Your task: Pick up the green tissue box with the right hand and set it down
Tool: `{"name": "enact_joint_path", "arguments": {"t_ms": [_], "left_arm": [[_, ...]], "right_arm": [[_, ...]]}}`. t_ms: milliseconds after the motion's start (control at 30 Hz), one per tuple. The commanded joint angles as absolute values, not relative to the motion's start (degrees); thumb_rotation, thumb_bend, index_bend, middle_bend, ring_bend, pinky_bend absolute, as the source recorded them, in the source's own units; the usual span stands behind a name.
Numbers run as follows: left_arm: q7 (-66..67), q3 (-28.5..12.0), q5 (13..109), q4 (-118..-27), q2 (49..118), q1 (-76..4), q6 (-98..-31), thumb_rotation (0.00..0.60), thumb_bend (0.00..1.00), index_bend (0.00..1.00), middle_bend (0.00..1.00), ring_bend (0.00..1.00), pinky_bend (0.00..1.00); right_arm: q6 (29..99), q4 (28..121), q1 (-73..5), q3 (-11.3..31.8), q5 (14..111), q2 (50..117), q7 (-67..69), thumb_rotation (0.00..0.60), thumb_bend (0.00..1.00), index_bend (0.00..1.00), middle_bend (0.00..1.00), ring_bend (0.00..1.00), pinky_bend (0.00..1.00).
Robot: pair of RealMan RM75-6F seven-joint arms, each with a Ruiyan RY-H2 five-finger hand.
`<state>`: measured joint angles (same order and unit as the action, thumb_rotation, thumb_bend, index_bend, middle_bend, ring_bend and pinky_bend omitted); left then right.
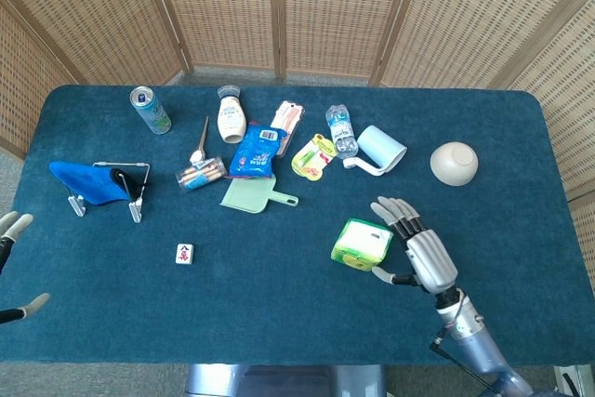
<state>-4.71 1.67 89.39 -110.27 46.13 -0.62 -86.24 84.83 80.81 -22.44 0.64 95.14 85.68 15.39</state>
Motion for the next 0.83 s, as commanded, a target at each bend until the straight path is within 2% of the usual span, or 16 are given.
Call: {"name": "enact_joint_path", "arguments": {"t_ms": [33,100,200,300,433,667,833], "left_arm": [[-4.5,1.67,89.46,-110.29,46.17,-0.68,-86.18,0.6,0.08,0.0,0.0,0.0,0.0],[-4.18,1.67,89.52,-110.35,46.25,-0.65,-86.25,0.6,0.08,0.0,0.0,0.0,0.0],[-3.28,1.72,89.69,-110.48,46.45,-0.67,-86.22,0.6,0.08,0.0,0.0,0.0,0.0],[-2.53,1.73,89.61,-110.59,46.62,-0.68,-86.14,0.6,0.08,0.0,0.0,0.0,0.0],[-0.79,1.69,89.63,-110.72,47.02,-0.61,-86.34,0.6,0.08,0.0,0.0,0.0,0.0],[2.62,1.72,89.1,-110.41,47.88,-0.63,-85.99,0.6,0.08,0.0,0.0,0.0,0.0],[4.12,1.73,88.67,-110.08,48.55,-0.57,-85.86,0.6,0.08,0.0,0.0,0.0,0.0]], "right_arm": [[88.07,84.47,-19.22,2.26,92.69,81.32,4.9,0.6,0.14,0.0,0.0,0.0,0.01],[88.47,86.5,-18.17,2.62,91.37,79.32,1.82,0.6,0.12,0.0,0.0,0.0,0.0],[90.53,87.44,-15.64,3.79,88.54,76.21,-7.46,0.6,0.05,0.0,0.0,0.0,0.0],[90.71,90.07,-14.11,3.84,86.54,74.37,-9.72,0.6,0.01,0.0,0.0,0.0,0.0],[90.83,94.57,-11.6,3.09,84.23,70.97,-10.89,0.6,0.0,0.0,0.0,0.0,0.0],[89.5,100.48,-7.08,-0.91,82.59,64.98,-9.38,0.6,0.0,0.0,0.0,0.0,0.0],[90.84,103.04,-4.61,-1.81,82.78,63.24,-10.65,0.6,0.0,0.0,0.0,0.0,0.0]]}}
